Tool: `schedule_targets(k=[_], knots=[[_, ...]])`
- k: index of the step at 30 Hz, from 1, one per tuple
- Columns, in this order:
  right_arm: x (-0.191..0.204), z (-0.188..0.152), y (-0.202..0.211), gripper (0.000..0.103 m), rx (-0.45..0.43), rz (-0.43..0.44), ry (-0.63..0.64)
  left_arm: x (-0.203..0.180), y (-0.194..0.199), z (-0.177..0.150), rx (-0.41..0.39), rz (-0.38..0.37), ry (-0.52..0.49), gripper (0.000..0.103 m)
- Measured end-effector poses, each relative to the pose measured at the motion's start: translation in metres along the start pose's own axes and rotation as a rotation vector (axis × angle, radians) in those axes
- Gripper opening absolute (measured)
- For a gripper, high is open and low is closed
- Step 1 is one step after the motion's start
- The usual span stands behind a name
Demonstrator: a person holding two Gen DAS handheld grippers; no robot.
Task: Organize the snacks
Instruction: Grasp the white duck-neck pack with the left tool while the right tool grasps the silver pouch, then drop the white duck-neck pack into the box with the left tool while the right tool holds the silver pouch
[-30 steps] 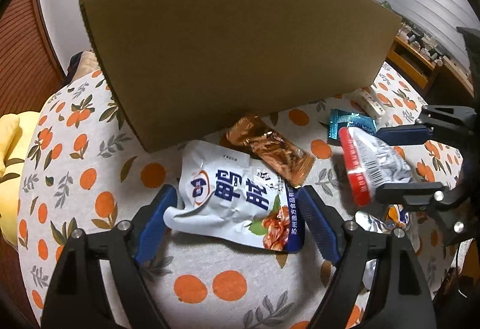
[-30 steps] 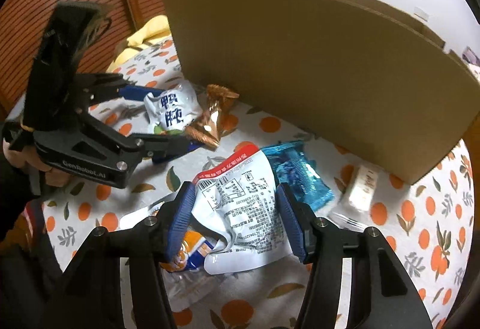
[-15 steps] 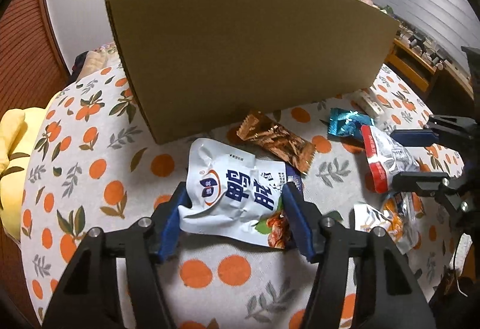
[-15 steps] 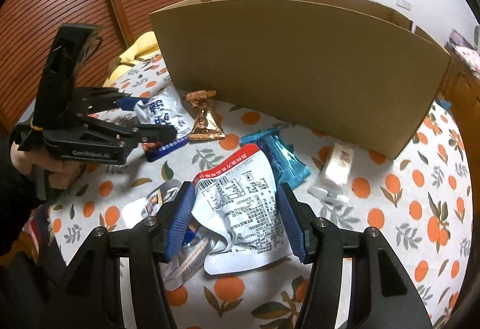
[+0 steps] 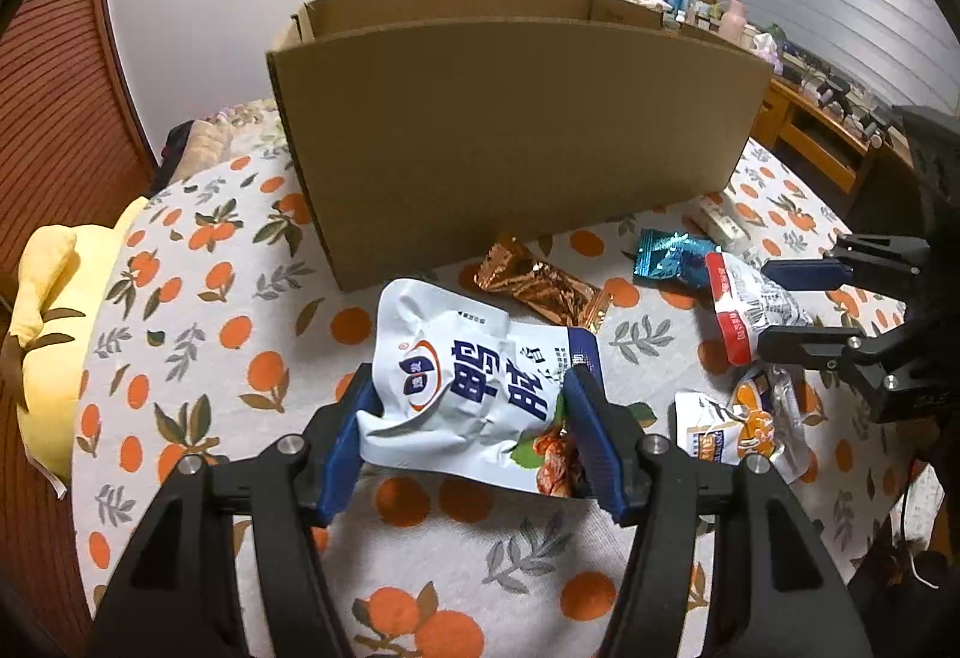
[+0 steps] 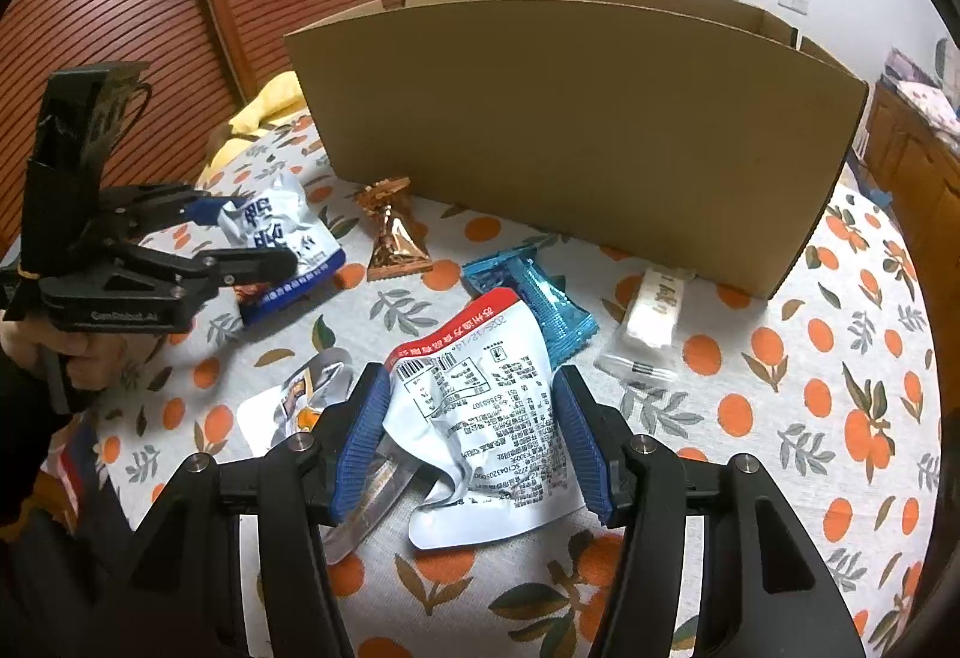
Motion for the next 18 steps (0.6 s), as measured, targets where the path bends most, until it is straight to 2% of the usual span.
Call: schedule_targets(k=[18], knots=[[-0.003, 0.009, 0.016, 0.058, -0.038, -0.018, -0.003, -0.010, 0.029, 0.030, -0.095, -0.010, -0.004, 0.061]])
Point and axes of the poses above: each gripper's, at about its wrist camera, not at the fingertips, and y roughly against the way its jaws point, x to its left, z to its top, the point moved 4 cm from there along -y, roughly the way its jaws point, and after that the axes turned 8 degrees about -x, right-handed, at the moved point
